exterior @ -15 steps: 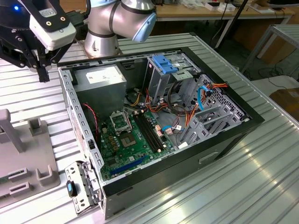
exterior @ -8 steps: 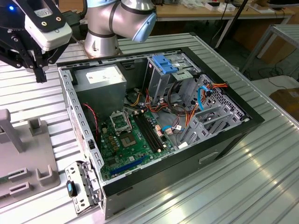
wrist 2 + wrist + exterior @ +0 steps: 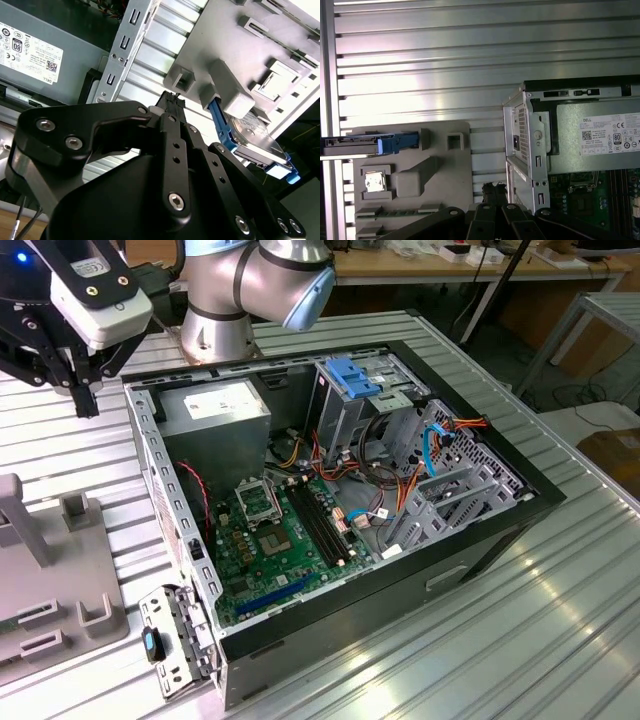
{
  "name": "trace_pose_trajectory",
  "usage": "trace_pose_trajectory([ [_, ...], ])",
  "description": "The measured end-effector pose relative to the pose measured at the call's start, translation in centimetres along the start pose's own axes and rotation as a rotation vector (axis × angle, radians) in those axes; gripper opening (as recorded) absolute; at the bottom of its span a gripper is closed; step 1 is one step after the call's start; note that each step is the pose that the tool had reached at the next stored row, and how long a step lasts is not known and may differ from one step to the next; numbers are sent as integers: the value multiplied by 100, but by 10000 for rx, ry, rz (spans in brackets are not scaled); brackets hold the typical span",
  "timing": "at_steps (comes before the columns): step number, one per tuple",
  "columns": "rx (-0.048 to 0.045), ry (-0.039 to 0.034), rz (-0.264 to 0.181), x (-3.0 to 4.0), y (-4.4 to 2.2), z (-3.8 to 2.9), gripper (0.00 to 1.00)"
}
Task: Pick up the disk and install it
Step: 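Reach for the disk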
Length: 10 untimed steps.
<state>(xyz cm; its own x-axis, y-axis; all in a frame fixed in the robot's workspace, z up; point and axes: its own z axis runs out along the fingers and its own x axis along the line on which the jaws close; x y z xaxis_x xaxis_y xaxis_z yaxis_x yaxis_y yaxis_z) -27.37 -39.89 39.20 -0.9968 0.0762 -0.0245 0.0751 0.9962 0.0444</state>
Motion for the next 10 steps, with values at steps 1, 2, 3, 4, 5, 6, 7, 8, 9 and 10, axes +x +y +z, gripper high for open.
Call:
trace_pose_trajectory([
  [1, 0, 0, 0, 0, 0, 0, 11],
  [2, 0, 0, 0, 1, 0, 0, 11],
  [3, 0, 0, 0, 1, 0, 0, 11],
  [4, 0, 0, 0, 1, 0, 0, 11],
  [5, 0, 0, 0, 1, 0, 0, 11],
  [6, 0, 0, 0, 2, 0, 0, 11],
  [7, 0, 0, 0, 2, 0, 0, 11],
  [8, 0, 0, 0, 3, 0, 0, 11],
  [9, 1, 1, 1, 21, -1, -1, 11],
  [10, 0, 0, 1, 149, -11, -3, 11],
])
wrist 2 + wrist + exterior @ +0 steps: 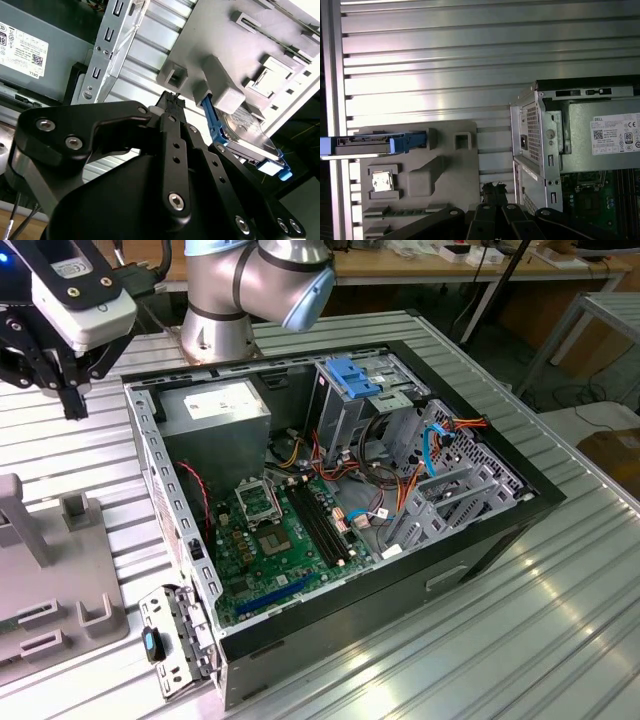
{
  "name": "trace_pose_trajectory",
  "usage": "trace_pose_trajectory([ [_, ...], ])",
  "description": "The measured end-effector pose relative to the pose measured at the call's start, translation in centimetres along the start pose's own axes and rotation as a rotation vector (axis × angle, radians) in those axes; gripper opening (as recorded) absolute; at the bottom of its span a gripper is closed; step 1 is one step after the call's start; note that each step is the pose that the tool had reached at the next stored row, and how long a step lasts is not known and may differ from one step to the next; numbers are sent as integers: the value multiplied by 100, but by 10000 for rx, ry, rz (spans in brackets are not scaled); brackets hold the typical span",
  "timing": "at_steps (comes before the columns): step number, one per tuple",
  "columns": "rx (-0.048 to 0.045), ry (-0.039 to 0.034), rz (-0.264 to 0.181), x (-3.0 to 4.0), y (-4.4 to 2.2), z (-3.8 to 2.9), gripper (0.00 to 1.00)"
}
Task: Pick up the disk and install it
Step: 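Reach for the disk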
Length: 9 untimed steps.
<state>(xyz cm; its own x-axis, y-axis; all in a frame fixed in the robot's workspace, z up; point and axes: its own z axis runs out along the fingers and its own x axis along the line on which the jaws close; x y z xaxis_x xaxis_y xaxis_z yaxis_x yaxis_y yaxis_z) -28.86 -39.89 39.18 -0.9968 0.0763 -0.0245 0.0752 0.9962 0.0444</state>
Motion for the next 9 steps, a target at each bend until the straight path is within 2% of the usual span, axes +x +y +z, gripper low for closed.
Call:
trace_pose_trajectory([
  [1, 0, 0, -1, 34, -3, -1, 11],
  [7, 1, 1, -1, 104, -8, -3, 11],
  [9, 0, 1, -1, 174, -13, -5, 11],
])
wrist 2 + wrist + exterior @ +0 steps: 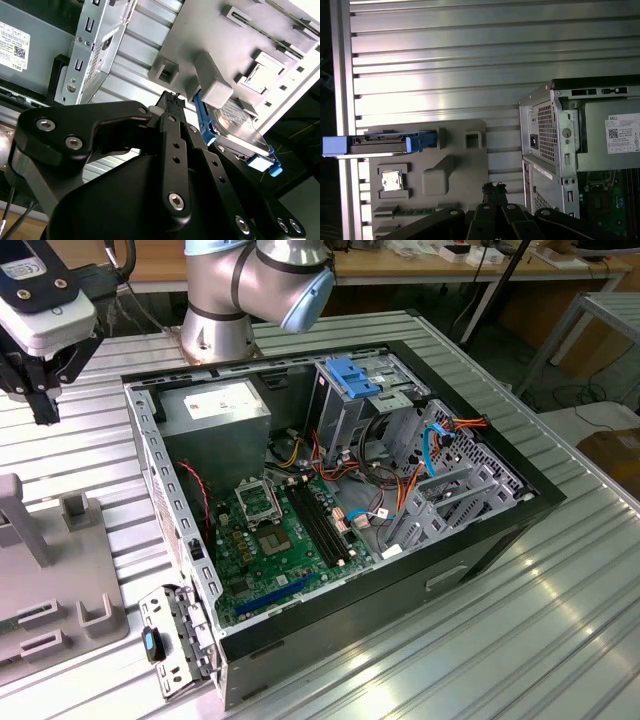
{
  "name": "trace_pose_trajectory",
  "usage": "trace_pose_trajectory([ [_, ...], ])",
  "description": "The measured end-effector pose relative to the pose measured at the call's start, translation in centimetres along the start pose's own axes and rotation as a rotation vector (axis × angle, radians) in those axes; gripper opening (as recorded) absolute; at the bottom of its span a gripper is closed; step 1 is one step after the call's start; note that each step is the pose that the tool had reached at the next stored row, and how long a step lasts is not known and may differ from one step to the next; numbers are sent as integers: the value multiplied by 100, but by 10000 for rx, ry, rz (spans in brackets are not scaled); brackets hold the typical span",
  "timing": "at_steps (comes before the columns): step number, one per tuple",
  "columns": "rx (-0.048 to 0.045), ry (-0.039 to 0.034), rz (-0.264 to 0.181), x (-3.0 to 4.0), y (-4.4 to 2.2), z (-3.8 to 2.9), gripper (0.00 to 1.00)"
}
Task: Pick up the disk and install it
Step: 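Reach for the disk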
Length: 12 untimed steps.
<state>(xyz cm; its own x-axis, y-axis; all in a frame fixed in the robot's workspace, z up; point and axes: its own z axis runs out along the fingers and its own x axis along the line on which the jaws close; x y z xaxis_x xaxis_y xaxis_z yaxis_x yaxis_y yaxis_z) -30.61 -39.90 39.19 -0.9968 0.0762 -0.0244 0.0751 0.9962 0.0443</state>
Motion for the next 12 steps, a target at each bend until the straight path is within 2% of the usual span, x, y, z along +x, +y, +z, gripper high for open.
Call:
trace_pose_trajectory([
  [12, 0, -1, 1, 317, -24, -8, 11],
])
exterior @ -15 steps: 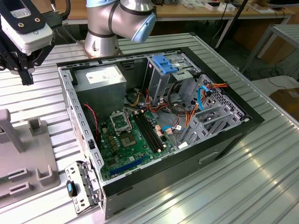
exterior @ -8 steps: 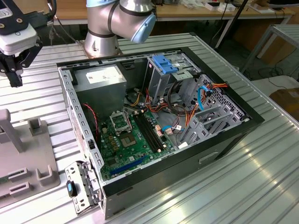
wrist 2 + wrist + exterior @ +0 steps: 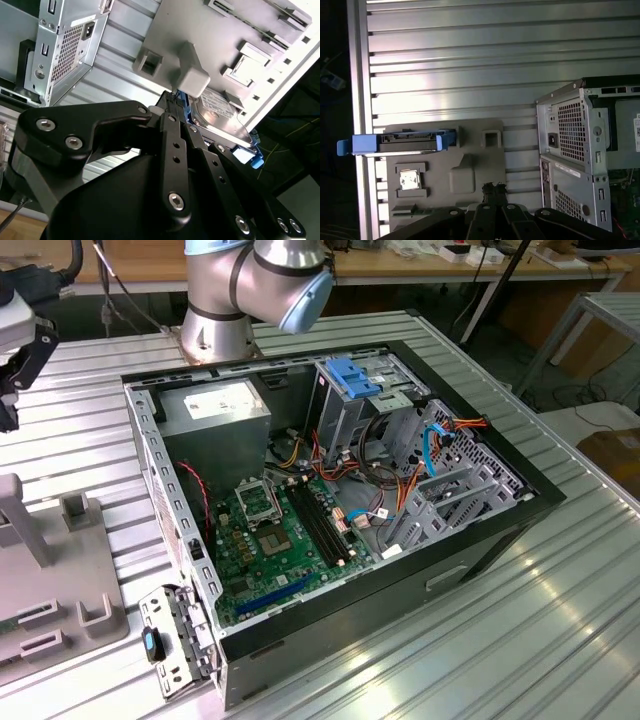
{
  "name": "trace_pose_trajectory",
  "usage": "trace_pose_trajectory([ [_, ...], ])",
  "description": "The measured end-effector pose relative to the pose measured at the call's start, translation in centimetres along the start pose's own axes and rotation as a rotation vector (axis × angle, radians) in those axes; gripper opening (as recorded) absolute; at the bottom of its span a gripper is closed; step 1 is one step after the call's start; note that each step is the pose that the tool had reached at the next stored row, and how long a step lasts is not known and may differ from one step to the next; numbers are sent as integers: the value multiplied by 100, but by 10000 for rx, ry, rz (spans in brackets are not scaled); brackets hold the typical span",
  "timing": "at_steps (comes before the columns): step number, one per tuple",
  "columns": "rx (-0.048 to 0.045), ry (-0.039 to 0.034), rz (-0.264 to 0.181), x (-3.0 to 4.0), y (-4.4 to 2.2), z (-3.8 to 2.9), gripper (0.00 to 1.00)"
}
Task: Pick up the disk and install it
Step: 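Reach for the disk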
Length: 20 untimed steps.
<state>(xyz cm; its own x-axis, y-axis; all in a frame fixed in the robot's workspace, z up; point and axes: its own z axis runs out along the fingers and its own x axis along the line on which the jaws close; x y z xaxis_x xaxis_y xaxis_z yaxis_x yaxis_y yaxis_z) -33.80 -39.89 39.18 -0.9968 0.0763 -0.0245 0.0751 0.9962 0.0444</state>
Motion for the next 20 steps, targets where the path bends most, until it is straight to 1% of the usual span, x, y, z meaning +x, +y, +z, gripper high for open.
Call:
trace_pose_trajectory([
  [4, 0, 0, 0, 71, -6, -2, 11],
  [17, 0, 0, -1, 81, -6, -2, 11],
  [18, 0, 0, 1, 90, -7, -2, 11],
  [20, 0, 1, 0, 131, -10, -3, 11],
])
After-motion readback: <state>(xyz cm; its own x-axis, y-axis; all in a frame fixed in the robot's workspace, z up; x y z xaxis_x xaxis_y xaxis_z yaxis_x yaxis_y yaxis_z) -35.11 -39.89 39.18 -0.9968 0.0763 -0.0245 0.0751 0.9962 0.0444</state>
